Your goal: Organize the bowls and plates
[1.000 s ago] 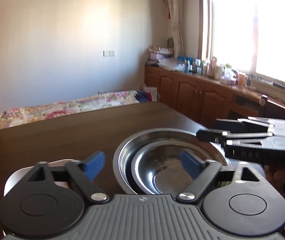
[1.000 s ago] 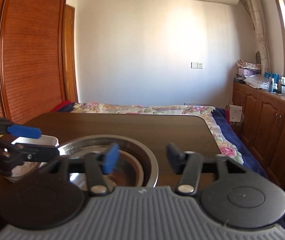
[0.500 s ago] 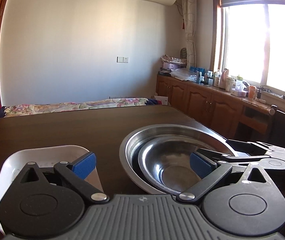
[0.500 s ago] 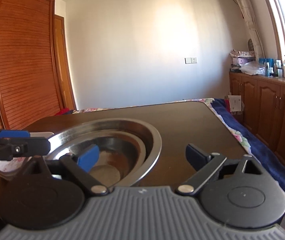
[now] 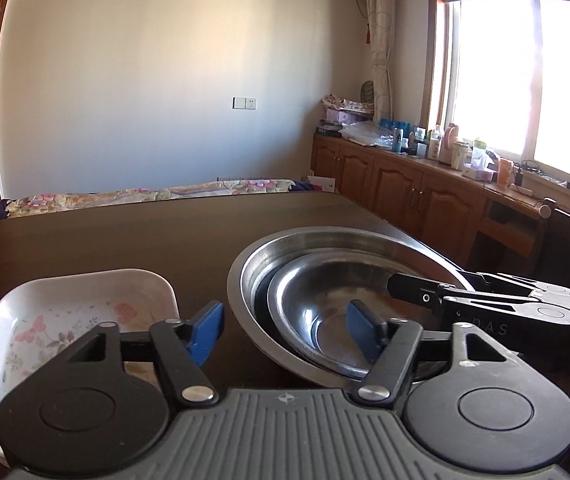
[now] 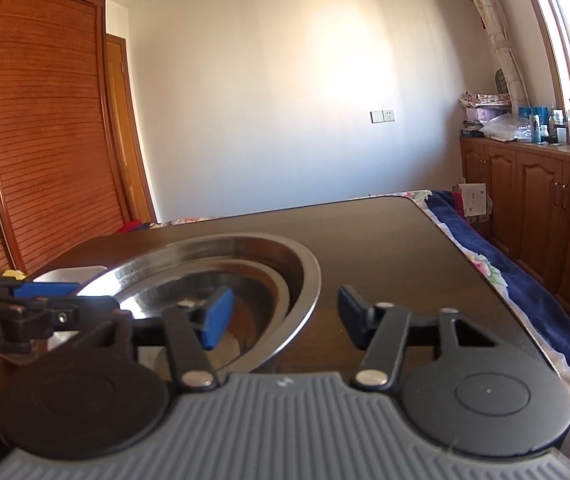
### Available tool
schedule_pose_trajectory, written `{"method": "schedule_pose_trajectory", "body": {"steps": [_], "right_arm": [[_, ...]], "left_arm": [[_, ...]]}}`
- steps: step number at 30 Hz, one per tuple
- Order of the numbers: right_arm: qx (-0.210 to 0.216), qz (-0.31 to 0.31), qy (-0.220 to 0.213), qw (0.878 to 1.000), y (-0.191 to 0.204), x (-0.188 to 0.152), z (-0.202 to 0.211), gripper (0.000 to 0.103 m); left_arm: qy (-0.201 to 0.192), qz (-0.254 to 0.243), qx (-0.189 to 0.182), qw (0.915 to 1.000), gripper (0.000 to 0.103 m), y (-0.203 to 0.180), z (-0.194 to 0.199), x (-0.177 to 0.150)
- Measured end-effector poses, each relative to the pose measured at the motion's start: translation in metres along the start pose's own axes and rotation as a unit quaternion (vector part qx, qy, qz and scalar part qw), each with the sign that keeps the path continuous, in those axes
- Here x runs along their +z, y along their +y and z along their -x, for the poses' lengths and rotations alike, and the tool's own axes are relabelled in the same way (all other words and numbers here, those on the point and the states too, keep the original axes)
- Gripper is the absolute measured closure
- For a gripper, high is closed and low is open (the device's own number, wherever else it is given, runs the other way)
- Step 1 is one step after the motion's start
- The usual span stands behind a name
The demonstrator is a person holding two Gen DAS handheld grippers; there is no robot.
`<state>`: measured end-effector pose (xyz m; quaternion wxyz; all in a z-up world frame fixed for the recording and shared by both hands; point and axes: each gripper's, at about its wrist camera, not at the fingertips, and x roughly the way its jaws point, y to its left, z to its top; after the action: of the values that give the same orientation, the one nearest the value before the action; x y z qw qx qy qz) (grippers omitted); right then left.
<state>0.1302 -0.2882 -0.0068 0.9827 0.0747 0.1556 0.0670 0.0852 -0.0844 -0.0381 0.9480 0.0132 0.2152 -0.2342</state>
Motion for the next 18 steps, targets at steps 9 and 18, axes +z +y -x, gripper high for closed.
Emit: {"method": "schedule_pose_trajectory", "body": {"steps": [9,18], "right_arm": [[0.002,-0.004,-0.002,1.0,-0.0003,0.0009,-0.0003,0.055],[0.014,-0.02,0.01,1.0,-0.0037,0.0019,-0.002,0.061]], "left_arm": [[0.014,0.009,0.002,0.9999,0.053,0.0009,-0.0046,-0.0015],[0.011,0.002,0.001,0.9999,0.06,-0.0012,-0.0008,-0.0037]]}}
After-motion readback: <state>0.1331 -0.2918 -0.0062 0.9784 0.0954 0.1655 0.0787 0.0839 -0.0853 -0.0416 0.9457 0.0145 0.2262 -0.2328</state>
